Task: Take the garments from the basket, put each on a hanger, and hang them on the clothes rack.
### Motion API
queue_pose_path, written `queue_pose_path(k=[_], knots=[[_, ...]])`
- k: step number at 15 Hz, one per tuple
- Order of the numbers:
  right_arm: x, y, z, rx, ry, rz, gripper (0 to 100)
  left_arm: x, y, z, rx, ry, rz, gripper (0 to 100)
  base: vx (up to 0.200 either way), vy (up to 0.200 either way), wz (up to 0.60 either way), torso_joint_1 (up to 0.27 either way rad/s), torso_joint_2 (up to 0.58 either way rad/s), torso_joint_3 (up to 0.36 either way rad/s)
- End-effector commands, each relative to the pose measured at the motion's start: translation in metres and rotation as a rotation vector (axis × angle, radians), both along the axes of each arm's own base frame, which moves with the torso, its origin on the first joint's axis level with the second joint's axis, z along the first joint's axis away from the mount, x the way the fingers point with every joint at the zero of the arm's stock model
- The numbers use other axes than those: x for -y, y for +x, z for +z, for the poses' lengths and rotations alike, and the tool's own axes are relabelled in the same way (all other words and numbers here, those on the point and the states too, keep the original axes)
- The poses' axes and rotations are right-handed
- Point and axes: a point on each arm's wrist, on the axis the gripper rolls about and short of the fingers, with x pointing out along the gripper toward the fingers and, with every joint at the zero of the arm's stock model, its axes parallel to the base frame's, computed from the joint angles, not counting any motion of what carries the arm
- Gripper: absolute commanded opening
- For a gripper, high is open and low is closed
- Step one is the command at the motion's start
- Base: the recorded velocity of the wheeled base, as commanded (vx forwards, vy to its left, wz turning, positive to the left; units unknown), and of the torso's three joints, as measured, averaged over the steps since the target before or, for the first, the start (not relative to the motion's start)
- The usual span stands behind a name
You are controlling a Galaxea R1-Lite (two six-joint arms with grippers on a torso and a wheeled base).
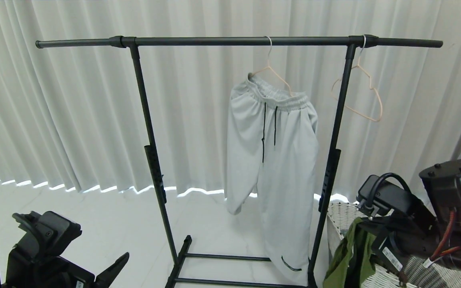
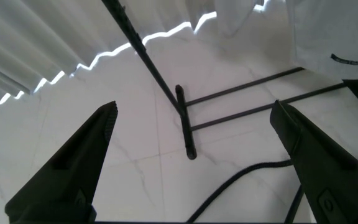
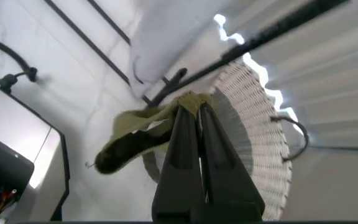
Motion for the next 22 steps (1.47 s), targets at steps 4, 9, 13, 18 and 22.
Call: queue_pose_path(k=[4,9,13,18,22], knots=[[-0.002,-0.001,0.001,0.004,0.005,0.012,0,0.000,0.001,0.001,0.004,-0.001,-0.001,100,-0.200,0.200,0.00,0.005,0.00,0.002],[-0.002,-0.002,0.003,0.013,0.023,0.007,0,0.002,0.001,0.001,0.001,-0.016,-0.028,100,0.000,0.000,0.00,0.000,0.00,0.000],[-0.014,-0.006,0.027,0.054,0.160,0.013,0,0.039,0.002,0.018,0.032,-0.102,-0.339,100,0.000,0.000,0.00,0.000,0.00,0.000],[-0.034,-0.021,0.062,0.076,0.360,0.062,0,0.147,0.043,0.032,-0.127,-0.294,-0.577,100,0.000,0.000,0.00,0.000,0.00,0.000],[-0.043,-0.025,0.081,0.105,0.425,0.102,0,0.228,0.055,0.009,-0.227,-0.406,-0.658,100,0.000,0.000,0.00,0.000,0.00,0.000]])
